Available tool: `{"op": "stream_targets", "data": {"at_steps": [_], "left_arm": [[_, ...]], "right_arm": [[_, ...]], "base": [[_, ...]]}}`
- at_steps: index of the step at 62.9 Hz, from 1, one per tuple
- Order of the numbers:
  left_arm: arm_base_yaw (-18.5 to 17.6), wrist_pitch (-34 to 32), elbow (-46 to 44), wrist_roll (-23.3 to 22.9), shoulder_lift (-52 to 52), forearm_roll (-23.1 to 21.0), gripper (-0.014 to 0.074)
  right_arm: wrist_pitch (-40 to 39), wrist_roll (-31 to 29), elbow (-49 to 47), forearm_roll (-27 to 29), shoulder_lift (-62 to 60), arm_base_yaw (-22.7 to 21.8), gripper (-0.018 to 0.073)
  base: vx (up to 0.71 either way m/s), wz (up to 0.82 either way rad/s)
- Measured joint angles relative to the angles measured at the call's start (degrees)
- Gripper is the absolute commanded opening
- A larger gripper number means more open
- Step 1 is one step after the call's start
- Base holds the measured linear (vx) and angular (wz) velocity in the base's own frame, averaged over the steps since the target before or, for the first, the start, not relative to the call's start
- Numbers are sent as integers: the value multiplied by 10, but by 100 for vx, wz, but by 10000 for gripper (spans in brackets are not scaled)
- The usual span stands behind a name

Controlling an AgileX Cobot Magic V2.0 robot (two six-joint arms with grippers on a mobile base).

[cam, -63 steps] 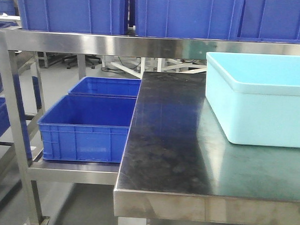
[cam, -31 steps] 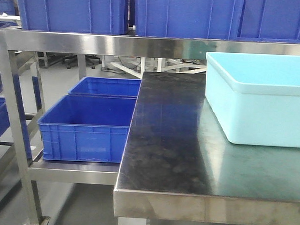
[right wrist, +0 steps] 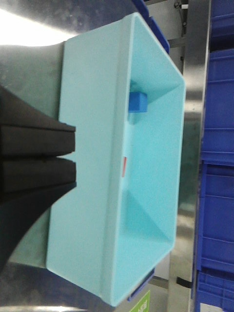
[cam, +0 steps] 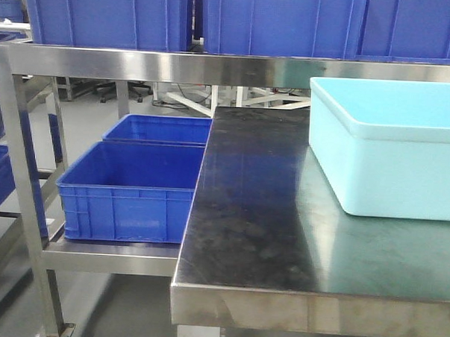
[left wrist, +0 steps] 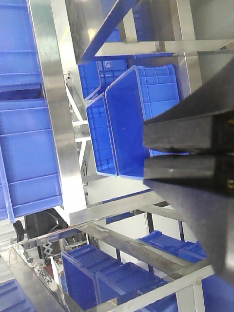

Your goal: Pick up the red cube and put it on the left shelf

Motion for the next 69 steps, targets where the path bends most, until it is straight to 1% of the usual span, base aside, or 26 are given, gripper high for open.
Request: {"op": "stream_targets", "data": {"at_steps": [7, 19, 30, 38, 48, 50, 55, 61, 63, 65, 69], "left_arm": [[0, 0, 0, 0, 0, 0, 101], [0, 0, 0, 0, 0, 0, 101], [0, 0, 0, 0, 0, 0, 101], [0, 0, 0, 0, 0, 0, 101], [0, 0, 0, 0, 0, 0, 101], [0, 0, 0, 0, 0, 0, 101], [0, 0, 0, 0, 0, 0, 101], [0, 0, 0, 0, 0, 0, 101], [0, 0, 0, 0, 0, 0, 101], [0, 0, 0, 0, 0, 0, 101], [0, 0, 0, 0, 0, 0, 101]], "right_arm": [[0, 0, -47, 0, 50, 0, 29], [1, 0, -162, 0, 167, 0, 29], [-18, 0, -245, 0, 258, 0, 29], [-58, 0, -270, 0, 305, 0, 29], [-96, 0, -270, 0, 321, 0, 38], [-98, 0, -270, 0, 322, 0, 54], [-91, 0, -273, 0, 328, 0, 156], [-54, 0, -293, 0, 355, 0, 365], [-40, 0, -304, 0, 366, 0, 415], [-24, 0, -317, 0, 387, 0, 438], [2, 0, -345, 0, 419, 0, 439]], "base": [[0, 0], [0, 0], [0, 0], [0, 0], [0, 0], [0, 0], [0, 0], [0, 0], [0, 0], [0, 0], [0, 0]]}}
